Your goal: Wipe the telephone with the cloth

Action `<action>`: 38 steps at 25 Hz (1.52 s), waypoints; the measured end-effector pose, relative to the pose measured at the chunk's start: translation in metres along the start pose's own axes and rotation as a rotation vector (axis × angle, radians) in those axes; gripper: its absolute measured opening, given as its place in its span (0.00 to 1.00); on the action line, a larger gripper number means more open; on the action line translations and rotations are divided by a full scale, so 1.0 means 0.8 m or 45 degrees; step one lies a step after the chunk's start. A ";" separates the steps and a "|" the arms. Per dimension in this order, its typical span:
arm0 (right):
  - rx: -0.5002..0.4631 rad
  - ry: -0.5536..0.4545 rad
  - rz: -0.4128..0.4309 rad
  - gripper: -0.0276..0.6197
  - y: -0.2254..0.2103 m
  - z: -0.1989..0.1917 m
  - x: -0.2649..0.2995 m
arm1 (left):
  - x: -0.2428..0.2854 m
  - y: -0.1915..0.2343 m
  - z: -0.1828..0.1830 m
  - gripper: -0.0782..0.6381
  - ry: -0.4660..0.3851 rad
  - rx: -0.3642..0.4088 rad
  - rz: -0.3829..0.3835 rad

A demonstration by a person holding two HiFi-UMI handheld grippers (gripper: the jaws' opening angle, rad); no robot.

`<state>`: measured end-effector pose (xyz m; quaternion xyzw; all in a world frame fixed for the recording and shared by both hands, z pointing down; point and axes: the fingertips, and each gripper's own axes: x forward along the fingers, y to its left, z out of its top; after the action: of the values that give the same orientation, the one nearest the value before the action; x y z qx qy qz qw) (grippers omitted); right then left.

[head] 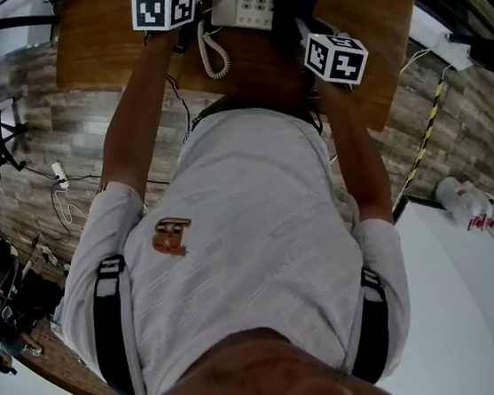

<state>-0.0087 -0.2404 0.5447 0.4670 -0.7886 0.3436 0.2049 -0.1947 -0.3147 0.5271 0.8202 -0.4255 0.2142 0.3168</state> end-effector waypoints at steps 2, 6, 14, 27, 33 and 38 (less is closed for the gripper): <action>-0.004 -0.033 0.011 0.14 0.002 0.013 -0.009 | -0.001 -0.001 0.001 0.23 0.003 0.017 0.024; -0.046 -0.120 0.053 0.14 0.016 0.049 -0.027 | -0.012 -0.010 0.012 0.23 -0.028 0.071 0.073; -0.136 -0.364 0.213 0.14 0.072 0.140 -0.066 | -0.070 -0.058 0.083 0.17 -0.366 0.108 -0.010; -0.384 -0.771 0.472 0.14 0.163 0.228 -0.137 | -0.176 -0.158 0.173 0.14 -0.890 0.388 -0.158; -0.484 -0.913 0.530 0.14 0.181 0.240 -0.161 | -0.197 -0.178 0.185 0.13 -0.977 0.440 -0.136; -0.529 -0.970 0.552 0.14 0.192 0.241 -0.174 | -0.211 -0.184 0.189 0.13 -1.022 0.467 -0.124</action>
<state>-0.0774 -0.2487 0.2699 0.3337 -0.9386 0.0182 -0.0857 -0.1521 -0.2612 0.2657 0.9001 -0.4307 -0.0644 -0.0145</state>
